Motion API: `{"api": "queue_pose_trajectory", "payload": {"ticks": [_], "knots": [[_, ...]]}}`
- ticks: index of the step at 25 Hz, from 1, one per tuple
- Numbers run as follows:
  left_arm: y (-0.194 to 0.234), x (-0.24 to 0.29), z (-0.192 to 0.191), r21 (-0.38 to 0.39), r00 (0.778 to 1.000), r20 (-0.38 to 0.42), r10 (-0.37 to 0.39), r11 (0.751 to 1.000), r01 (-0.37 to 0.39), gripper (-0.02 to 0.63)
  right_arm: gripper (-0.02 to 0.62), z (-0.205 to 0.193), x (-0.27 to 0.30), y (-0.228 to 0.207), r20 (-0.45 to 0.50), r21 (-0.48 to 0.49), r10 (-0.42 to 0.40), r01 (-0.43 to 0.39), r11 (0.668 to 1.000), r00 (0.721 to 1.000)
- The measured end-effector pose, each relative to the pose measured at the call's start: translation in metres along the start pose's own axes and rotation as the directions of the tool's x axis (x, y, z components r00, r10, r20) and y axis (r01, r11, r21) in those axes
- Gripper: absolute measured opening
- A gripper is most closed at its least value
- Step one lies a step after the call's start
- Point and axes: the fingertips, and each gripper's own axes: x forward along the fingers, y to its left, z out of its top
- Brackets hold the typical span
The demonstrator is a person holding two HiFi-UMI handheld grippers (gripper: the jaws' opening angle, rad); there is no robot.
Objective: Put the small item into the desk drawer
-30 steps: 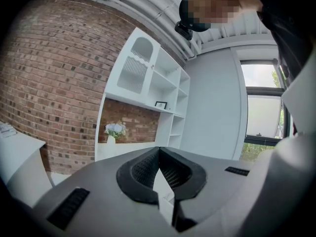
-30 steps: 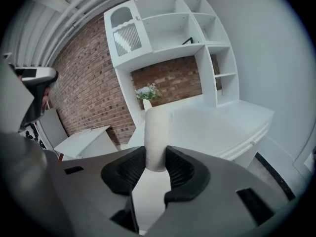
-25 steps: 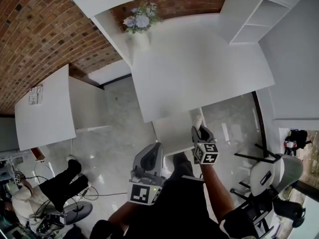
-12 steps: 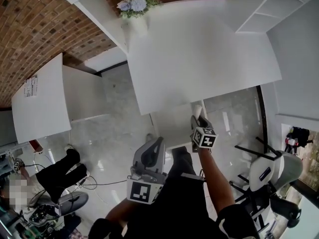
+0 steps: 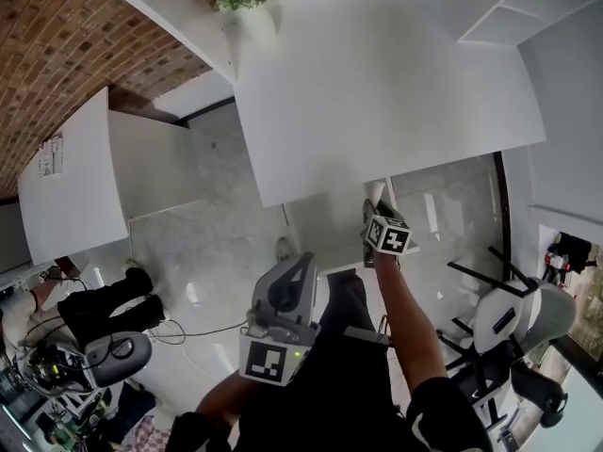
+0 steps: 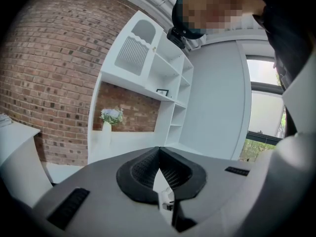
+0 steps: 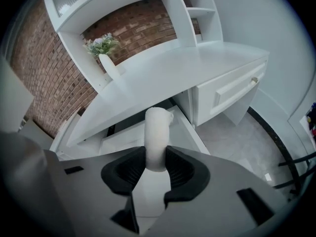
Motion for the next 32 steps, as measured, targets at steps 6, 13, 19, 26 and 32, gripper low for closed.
{"api": "queue_pose_trajectory", "payload": {"ticks": [6,13,19,26,32], "knots": [[0.006,0.012,-0.007,-0.013,1.0,-0.01,0.0,1.0,0.0,0.023,0.141,-0.012,0.03,-0.014,-0.05,-0.001,-0.028,0.028,1.0,0.998],[0.014,0.024,-0.03,0.0,0.999,-0.035,0.009,1.0,-0.009,0.023,0.141,-0.021,0.054,-0.028,-0.085,-0.001,-0.071,0.071,0.997,0.994],[0.018,0.03,-0.046,-0.007,0.998,-0.062,0.015,1.0,-0.015,0.023,0.141,-0.03,0.072,-0.036,-0.127,0.004,-0.084,0.085,0.996,0.988],[0.019,0.03,-0.06,-0.015,0.997,-0.079,0.02,1.0,-0.022,0.023,0.141,-0.035,0.093,-0.048,-0.152,0.018,-0.093,0.097,0.995,0.984],[0.02,0.028,-0.067,-0.029,0.996,-0.086,0.026,0.999,-0.029,0.023,0.143,-0.04,0.105,-0.053,-0.173,0.023,-0.1,0.105,0.994,0.98]]}}
